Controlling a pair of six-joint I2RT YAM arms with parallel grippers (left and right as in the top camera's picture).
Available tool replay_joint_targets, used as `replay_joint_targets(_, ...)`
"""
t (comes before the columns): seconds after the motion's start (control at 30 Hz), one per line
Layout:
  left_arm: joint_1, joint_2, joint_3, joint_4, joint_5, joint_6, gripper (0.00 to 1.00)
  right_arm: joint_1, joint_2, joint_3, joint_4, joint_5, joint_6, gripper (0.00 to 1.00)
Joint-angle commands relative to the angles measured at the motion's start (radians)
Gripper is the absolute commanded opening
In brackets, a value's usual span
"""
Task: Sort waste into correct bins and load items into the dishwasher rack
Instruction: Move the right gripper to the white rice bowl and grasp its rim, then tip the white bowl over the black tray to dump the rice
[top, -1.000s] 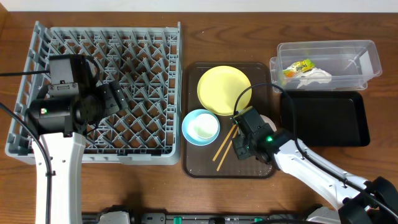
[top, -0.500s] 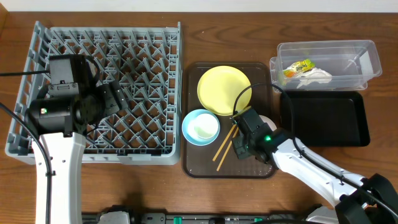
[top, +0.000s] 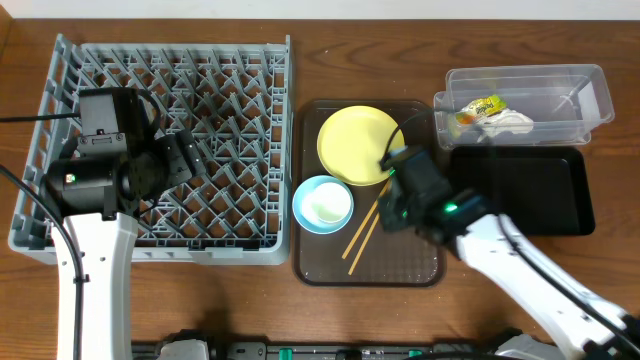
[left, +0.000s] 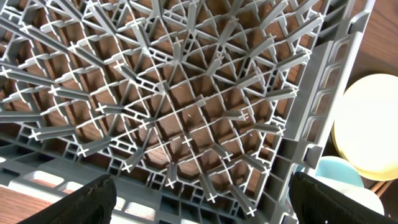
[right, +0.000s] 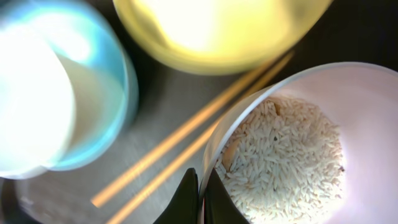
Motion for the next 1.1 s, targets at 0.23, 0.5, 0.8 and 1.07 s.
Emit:
replay_joint_targets(0.23,-0.074,0.006,0.012,-0.052,0.119,0.206,0.91,-0.353,-0.123,0.062,-0.058,-0.342,0.006,0.01)
replay_joint_targets(0.5,-0.138,0.006,-0.019,-0.118,0.119,0.228,0.95,-0.629,-0.120,0.061,-0.127,-0.590,-0.105,0.01)
replay_joint_targets(0.8,-0.177,0.006,-0.029,-0.109,0.119,0.227,0.95,-0.825,-0.072,0.060,-0.181,-0.759,-0.227,0.01)
replay_joint_targets(1.07,-0.177,0.006,-0.029,-0.109,0.119,0.227,0.95,-0.930,0.075,0.060,-0.172,-0.931,-0.303,0.01)
